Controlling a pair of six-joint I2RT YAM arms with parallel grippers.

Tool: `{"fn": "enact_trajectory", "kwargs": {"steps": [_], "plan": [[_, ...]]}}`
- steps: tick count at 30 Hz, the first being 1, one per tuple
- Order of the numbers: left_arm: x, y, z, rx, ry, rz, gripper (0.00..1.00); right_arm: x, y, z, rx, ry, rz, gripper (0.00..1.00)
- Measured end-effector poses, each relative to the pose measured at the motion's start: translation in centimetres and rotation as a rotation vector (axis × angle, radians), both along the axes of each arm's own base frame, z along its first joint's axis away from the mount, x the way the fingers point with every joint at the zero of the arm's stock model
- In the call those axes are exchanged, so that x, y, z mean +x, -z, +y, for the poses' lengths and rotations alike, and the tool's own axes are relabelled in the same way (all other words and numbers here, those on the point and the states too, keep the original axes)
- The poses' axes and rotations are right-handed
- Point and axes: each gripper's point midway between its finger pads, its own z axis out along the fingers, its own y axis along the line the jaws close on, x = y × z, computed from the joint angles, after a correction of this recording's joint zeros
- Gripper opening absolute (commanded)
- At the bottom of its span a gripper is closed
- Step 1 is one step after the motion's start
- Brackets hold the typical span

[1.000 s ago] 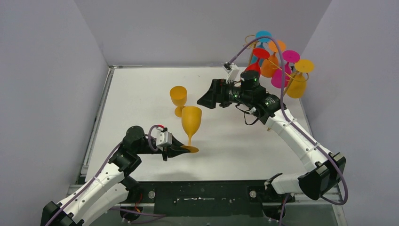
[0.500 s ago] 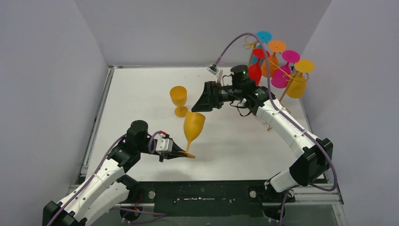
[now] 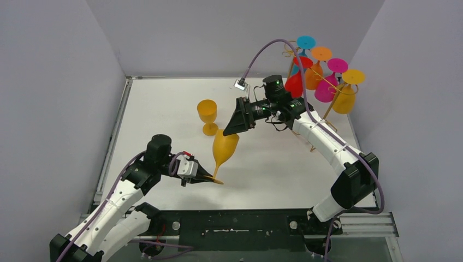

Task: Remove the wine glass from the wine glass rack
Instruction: Place the wine glass at the center of the board.

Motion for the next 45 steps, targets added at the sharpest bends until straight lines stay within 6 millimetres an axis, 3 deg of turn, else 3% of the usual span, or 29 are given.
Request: {"fn": "enact_trajectory", "kwargs": {"steps": [4, 10, 20, 25, 30, 36, 41, 45], "plan": [[0.1, -0.3, 0.2, -0.001, 0.005, -0.028, 0.00, -0.4, -0.9, -0.1, 0.031, -0.034, 0.000, 0.60], [0.3, -1.1, 0.3, 0.003, 0.023, -0.065, 0.00, -0.2, -1.2, 0.2, 0.049, -0.065, 0.017, 0.46], [1.0, -1.5, 0.8, 0.090, 0.071, -0.119, 0.00, -0.7, -1.3, 0.1, 0.045, -0.100, 0.031, 0.45], [1.2, -1.8, 1.2, 0.125, 0.091, -0.169, 0.00, -1.0, -1.9, -0.2, 0.035, -0.114, 0.008, 0.29], [1.1, -1.5, 1.4, 0.141, 0.094, -0.177, 0.00, -0.5, -1.4, 0.1, 0.013, -0.111, 0.037, 0.23], [0.8, -1.6, 1.6, 0.133, 0.083, -0.191, 0.00, -0.6, -1.8, 0.5, 0.027, -0.108, 0.047, 0.00], [0.0, -1.0, 2.0, 0.127, 0.059, -0.156, 0.00, -1.9, -1.5, 0.7, 0.038, -0.111, 0.099, 0.00], [-0.3, -0.8, 2.0, 0.115, 0.043, -0.141, 0.00, -2.1, -1.3, 0.8, 0.041, -0.103, 0.107, 0.10]]}}
